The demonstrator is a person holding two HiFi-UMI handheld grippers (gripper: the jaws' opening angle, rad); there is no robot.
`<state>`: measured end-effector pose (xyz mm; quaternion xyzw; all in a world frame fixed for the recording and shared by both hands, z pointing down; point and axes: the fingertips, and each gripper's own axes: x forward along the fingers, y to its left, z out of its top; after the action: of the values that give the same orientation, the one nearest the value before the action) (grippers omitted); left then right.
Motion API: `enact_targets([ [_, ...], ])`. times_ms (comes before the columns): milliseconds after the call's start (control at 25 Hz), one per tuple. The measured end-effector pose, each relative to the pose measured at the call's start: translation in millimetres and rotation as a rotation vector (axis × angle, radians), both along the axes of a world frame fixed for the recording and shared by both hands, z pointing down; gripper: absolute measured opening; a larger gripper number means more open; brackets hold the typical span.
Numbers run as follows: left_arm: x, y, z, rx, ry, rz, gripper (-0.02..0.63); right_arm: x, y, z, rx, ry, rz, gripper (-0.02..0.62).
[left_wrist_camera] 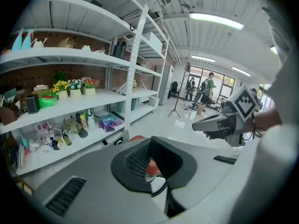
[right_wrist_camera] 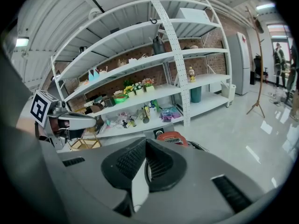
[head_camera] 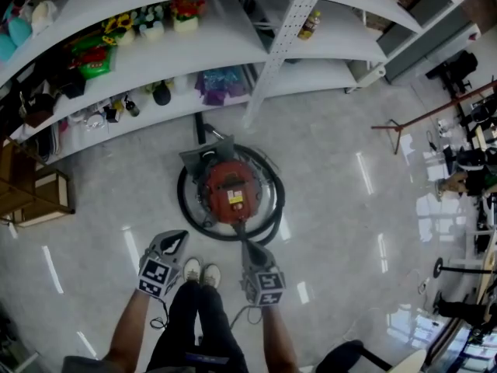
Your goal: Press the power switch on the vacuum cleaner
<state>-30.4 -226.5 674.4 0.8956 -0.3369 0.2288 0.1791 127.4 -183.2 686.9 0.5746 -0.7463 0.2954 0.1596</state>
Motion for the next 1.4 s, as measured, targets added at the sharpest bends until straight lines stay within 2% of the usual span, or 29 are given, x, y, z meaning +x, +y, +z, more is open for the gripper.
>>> enact_targets([
  [320, 5, -6, 36, -0.027, -0.006, 0.022, 0.006, 0, -13, 37, -0.033, 0.012, -0.009, 0.012],
  [640, 1, -16, 71, -0.053, -0.015, -0.004, 0.006, 3, -22, 81, -0.069, 0.019, -0.017, 0.012],
  [1400, 1, -35, 136, -0.100, -0.028, -0.007, 0.006, 14, -53, 155, -0.113, 0.029, -0.005, 0.012],
])
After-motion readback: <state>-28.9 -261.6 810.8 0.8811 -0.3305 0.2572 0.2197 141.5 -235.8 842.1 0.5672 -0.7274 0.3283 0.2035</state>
